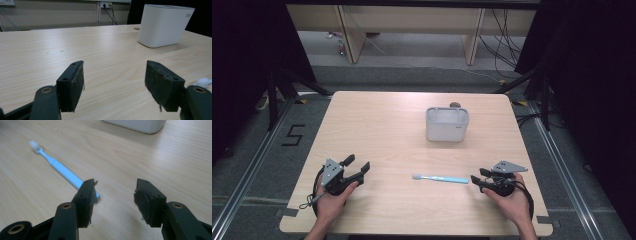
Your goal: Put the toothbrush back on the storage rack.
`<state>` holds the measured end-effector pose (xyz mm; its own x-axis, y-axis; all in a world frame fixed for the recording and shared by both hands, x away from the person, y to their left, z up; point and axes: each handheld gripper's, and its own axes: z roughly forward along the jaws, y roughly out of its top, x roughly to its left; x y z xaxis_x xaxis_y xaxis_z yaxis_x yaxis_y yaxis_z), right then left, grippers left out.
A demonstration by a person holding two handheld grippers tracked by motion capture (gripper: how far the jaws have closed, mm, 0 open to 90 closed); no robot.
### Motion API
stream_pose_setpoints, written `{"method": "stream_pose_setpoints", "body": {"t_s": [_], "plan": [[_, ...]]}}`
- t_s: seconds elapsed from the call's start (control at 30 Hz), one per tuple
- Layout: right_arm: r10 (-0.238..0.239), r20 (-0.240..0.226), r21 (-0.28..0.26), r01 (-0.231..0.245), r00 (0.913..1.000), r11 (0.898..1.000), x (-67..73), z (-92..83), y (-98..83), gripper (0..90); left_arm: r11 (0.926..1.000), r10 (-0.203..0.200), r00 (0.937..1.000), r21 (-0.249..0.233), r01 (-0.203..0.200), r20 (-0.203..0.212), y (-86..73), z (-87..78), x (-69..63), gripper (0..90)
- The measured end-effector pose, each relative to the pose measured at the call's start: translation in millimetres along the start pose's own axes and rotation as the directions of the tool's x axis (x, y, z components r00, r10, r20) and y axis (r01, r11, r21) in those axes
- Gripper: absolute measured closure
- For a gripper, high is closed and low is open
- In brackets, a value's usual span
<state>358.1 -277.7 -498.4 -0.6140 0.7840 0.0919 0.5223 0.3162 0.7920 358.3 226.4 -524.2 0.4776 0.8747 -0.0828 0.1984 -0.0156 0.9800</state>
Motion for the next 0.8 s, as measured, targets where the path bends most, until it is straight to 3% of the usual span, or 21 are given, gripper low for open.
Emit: {"method": "stream_pose_setpoints", "body": {"t_s": [0.03, 0.07, 0.13, 0.17, 0.23, 0.27, 0.3, 0.33, 0.37, 0.4, 0.43, 0.47, 0.5, 0.53, 0.6, 0.63, 0.67, 0.7, 0.73, 0.77, 0.8], "plan": [[0.024, -0.013, 0.019, -0.024, 0.9996, 1.0, 2.6, -1.9, 1.1, 50.3, 0.9997, 0.0, 0.9999, 0.024, 0.001, -0.013, 0.7, -1.0, -1.7, 31.0], [-0.021, -0.001, 0.015, 0.021, 0.9998, 1.0, 0.8, -3.4, 2.6, 50.1, 0.9996, 0.003, 0.9999, 0.027, -0.003, -0.011, 0.7, -0.6, -2.1, 31.1], [-0.004, -0.012, 0.041, 0.005, 0.9999, 0.999, 3.3, -5.7, 3.7, 49.7, 0.9997, 0.007, 0.9999, 0.025, -0.006, -0.009, 0.7, 0.0, -2.2, 31.2], [-0.045, -0.015, 0.067, 0.046, 0.9989, 0.997, 3.3, -9.3, 6.1, 48.9, 0.9996, 0.002, 1.0, 0.028, -0.001, -0.007, 0.8, -0.5, -2.3, 31.2], [-0.029, -0.031, 0.093, 0.032, 0.9991, 0.995, 5.8, -10.4, 6.6, 48.3, 0.9996, -0.002, 1.0, 0.027, 0.002, -0.006, 0.7, -0.5, -2.2, 31.2], [-0.086, -0.065, 0.162, 0.096, 0.9942, 0.982, 6.3, -11.7, 8.4, 47.8, 0.9996, -0.005, 1.0, 0.026, 0.006, -0.005, 0.7, -0.3, -1.9, 31.1], [-0.086, -0.081, 0.202, 0.101, 0.993, 0.974, 8.5, -12.6, 9.1, 47.8, 0.9997, -0.006, 1.0, 0.025, 0.006, -0.002, 0.7, 0.1, -1.8, 31.1], [-0.086, -0.081, 0.202, 0.101, 0.993, 0.974, 8.5, -12.6, 9.1, 47.8, 0.9997, -0.006, 1.0, 0.025, 0.006, -0.002, 0.7, 0.1, -1.8, 31.1], [-0.165, -0.119, 0.258, 0.191, 0.979, 0.947, 8.3, -13.0, 11.4, 48.5, 0.9995, -0.007, 1.0, 0.029, 0.007, 0.0, 0.8, -0.1, -1.9, 31.2], [-0.184, -0.134, 0.29, 0.217, 0.9736, 0.932, 10.5, -12.4, 12.5, 48.3, 0.9995, -0.007, 1.0, 0.029, 0.007, 0.0, 0.8, -0.1, -1.9, 31.2], [-0.166, -0.149, 0.363, 0.21, 0.9747, 0.908, 14.1, -15.4, 15.2, 46.8, 0.9995, -0.006, 1.0, 0.03, 0.006, 0.001, 0.8, 0.0, -2.3, 31.2], [-0.22, -0.161, 0.41, 0.268, 0.9622, 0.872, 13.5, -15.2, 17.2, 47.1, 0.9996, -0.006, 1.0, 0.029, 0.006, 0.003, 0.8, 0.1, -2.4, 31.2], [-0.236, -0.151, 0.448, 0.279, 0.9599, 0.849, 15.5, -16.5, 19.8, 47.6, 0.9996, -0.006, 1.0, 0.029, 0.006, 0.005, 0.8, 0.0, -2.7, 31.2], [-0.266, -0.172, 0.459, 0.316, 0.9486, 0.83, 16.2, -16.8, 22.5, 47.5, 0.9996, -0.007, 1.0, 0.029, 0.006, 0.004, 0.8, 0.1, -3.0, 31.2], [-0.302, -0.201, 0.516, 0.363, 0.9319, 0.776, 18.0, -17.8, 28.5, 47.4, 0.9995, -0.006, 1.0, 0.03, 0.006, 0.005, 0.8, 0.3, -3.2, 31.2], [-0.318, -0.216, 0.551, 0.384, 0.9231, 0.741, 19.2, -17.6, 30.9, 47.3, 0.9995, -0.009, 0.9999, 0.03, 0.009, 0.005, 0.7, 0.3, -3.4, 31.2], [-0.318, -0.216, 0.551, 0.384, 0.9231, 0.741, 19.2, -17.6, 30.9, 47.3, 0.9995, -0.009, 0.9999, 0.03, 0.009, 0.005, 0.7, 0.3, -3.4, 31.2], [-0.321, -0.233, 0.584, 0.396, 0.9181, 0.708, 21.3, -17.2, 33.2, 46.8, 0.9995, -0.008, 0.9999, 0.032, 0.008, 0.006, 0.8, 0.4, -3.6, 31.2], [-0.331, -0.269, 0.645, 0.424, 0.9045, 0.635, 25.1, -14.4, 36.1, 46.3, 0.9996, -0.007, 0.9999, 0.028, 0.007, 0.014, 0.6, 1.2, -3.8, 31.2], [-0.331, -0.269, 0.645, 0.424, 0.9045, 0.635, 25.1, -14.4, 36.1, 46.3, 0.9996, -0.007, 0.9999, 0.028, 0.007, 0.014, 0.6, 1.2, -3.8, 31.2], [-0.333, -0.286, 0.664, 0.436, 0.8986, 0.607, 27.0, -12.4, 36.8, 46.4, 0.9999, -0.002, 0.9997, 0.015, 0.002, 0.024, 0.4, 2.5, -3.3, 31.2]]}}
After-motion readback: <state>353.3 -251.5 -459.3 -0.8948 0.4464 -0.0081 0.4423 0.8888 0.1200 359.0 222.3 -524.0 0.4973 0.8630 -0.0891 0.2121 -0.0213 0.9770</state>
